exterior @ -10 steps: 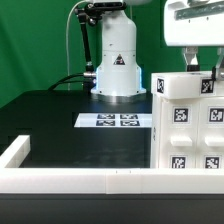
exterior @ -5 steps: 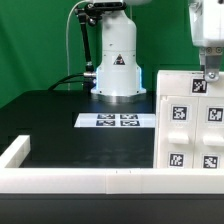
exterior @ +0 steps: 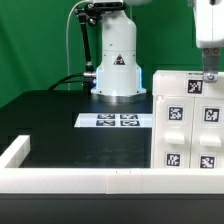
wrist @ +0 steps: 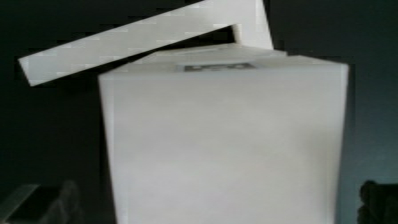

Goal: Assemble cabinet

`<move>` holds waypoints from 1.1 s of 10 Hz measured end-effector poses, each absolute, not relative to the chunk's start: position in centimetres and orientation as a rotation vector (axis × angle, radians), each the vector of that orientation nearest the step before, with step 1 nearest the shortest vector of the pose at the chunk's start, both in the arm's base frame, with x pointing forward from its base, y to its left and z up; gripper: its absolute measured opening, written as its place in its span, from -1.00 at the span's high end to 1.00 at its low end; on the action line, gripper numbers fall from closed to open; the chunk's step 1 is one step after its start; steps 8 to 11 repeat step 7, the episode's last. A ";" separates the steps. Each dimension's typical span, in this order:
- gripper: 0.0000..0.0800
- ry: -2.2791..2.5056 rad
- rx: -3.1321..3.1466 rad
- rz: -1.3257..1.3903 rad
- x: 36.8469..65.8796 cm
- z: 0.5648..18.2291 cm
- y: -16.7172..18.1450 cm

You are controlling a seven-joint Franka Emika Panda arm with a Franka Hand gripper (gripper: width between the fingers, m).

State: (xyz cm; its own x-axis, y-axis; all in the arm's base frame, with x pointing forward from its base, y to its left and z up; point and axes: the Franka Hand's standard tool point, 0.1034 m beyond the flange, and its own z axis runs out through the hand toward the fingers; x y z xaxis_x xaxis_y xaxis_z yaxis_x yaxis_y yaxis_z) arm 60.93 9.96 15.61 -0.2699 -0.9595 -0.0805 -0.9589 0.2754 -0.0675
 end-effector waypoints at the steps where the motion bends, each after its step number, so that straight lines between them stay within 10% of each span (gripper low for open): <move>1: -0.99 2.422 -1.831 -0.008 60.9 15.6 10.0; 11: -0.99 2.420 -1.834 -0.008 60.9 15.6 10.0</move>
Offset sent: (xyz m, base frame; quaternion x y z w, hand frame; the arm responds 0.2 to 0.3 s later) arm 0.0000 0.0000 0.0000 0.0000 0.0000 0.0000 1.0000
